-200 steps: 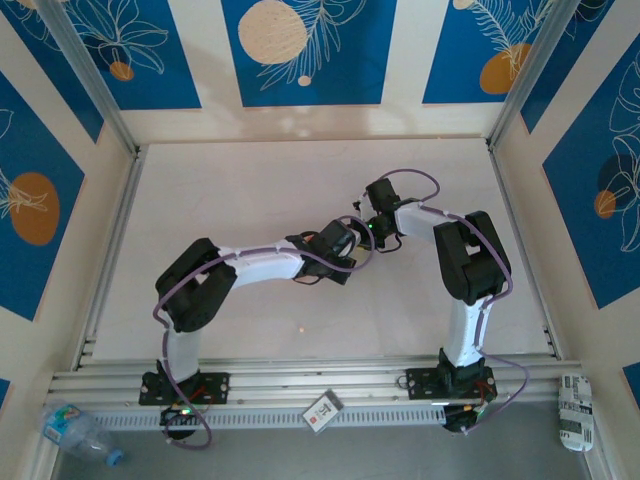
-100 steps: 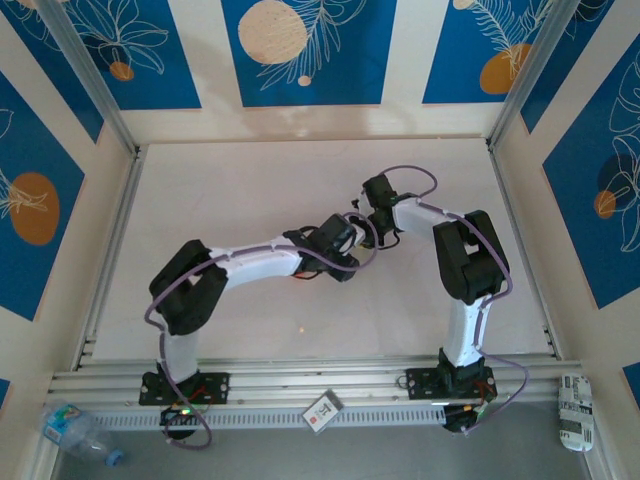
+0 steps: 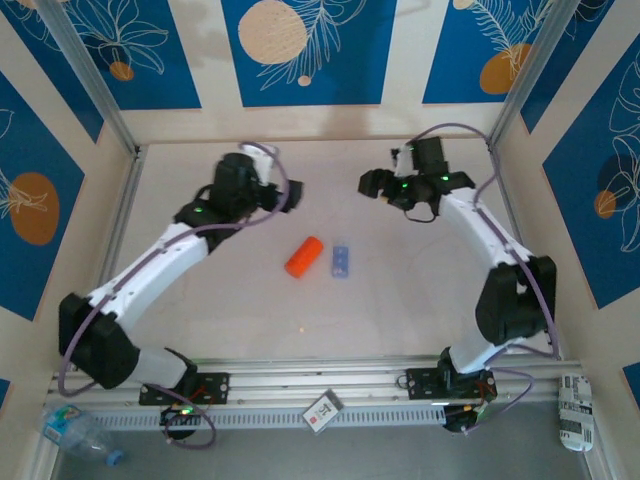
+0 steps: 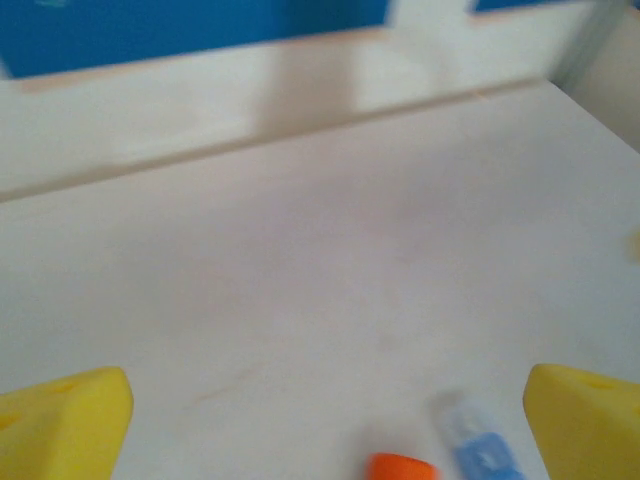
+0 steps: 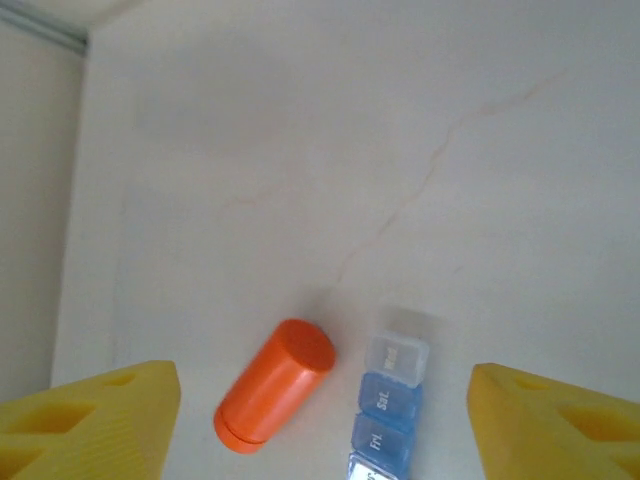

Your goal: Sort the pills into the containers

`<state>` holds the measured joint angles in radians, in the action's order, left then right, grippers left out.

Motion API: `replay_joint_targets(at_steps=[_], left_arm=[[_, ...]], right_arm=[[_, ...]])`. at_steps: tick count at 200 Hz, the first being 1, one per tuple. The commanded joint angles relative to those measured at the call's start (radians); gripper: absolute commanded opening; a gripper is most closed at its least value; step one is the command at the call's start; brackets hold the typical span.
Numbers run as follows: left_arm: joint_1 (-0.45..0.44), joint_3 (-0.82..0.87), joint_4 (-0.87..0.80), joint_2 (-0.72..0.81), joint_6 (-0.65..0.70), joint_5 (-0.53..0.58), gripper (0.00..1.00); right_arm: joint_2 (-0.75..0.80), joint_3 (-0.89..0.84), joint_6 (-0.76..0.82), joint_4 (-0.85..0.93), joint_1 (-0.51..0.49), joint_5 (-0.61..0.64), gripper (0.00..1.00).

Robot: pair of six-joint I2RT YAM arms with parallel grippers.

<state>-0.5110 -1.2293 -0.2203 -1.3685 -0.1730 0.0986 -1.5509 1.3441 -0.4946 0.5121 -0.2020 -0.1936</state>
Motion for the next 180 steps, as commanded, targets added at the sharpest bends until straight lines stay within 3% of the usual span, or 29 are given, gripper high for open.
replay_joint_targets(at_steps=[1, 35, 59, 69, 78, 91, 140, 180], left_arm=[[0.094, 0.061, 0.008, 0.062, -0.002, -0.015, 1.00], [0.229, 0.165, 0.072, 0.117, -0.041, -0.028, 1.00], [0.277, 0.284, 0.189, 0.171, -0.004, 0.033, 1.00], [0.296, 0.342, 0.257, 0.199, 0.019, 0.056, 1.00], [0.313, 0.389, 0.307, 0.221, 0.042, 0.055, 1.00], [0.333, 0.425, 0.334, 0.243, 0.060, 0.055, 1.00], [0.425, 0.439, 0.273, 0.231, 0.010, 0.025, 1.00], [0.456, 0.411, 0.180, 0.228, -0.022, -0.071, 1.00]], right_arm=[[0.070, -0.027, 0.010, 0.014, 0.041, -0.041, 0.82], [0.092, 0.007, 0.078, 0.086, 0.035, 0.015, 0.85], [0.131, -0.039, 0.094, 0.073, 0.031, 0.116, 0.88], [0.155, -0.072, 0.093, 0.052, 0.034, 0.161, 0.94], [0.176, -0.104, 0.098, 0.021, 0.036, 0.159, 1.00], [0.192, -0.136, 0.102, -0.014, 0.027, 0.135, 0.99], [0.078, -0.085, 0.255, 0.023, -0.206, 0.269, 0.99], [-0.126, 0.086, 0.383, 0.193, -0.383, 0.229, 0.99]])
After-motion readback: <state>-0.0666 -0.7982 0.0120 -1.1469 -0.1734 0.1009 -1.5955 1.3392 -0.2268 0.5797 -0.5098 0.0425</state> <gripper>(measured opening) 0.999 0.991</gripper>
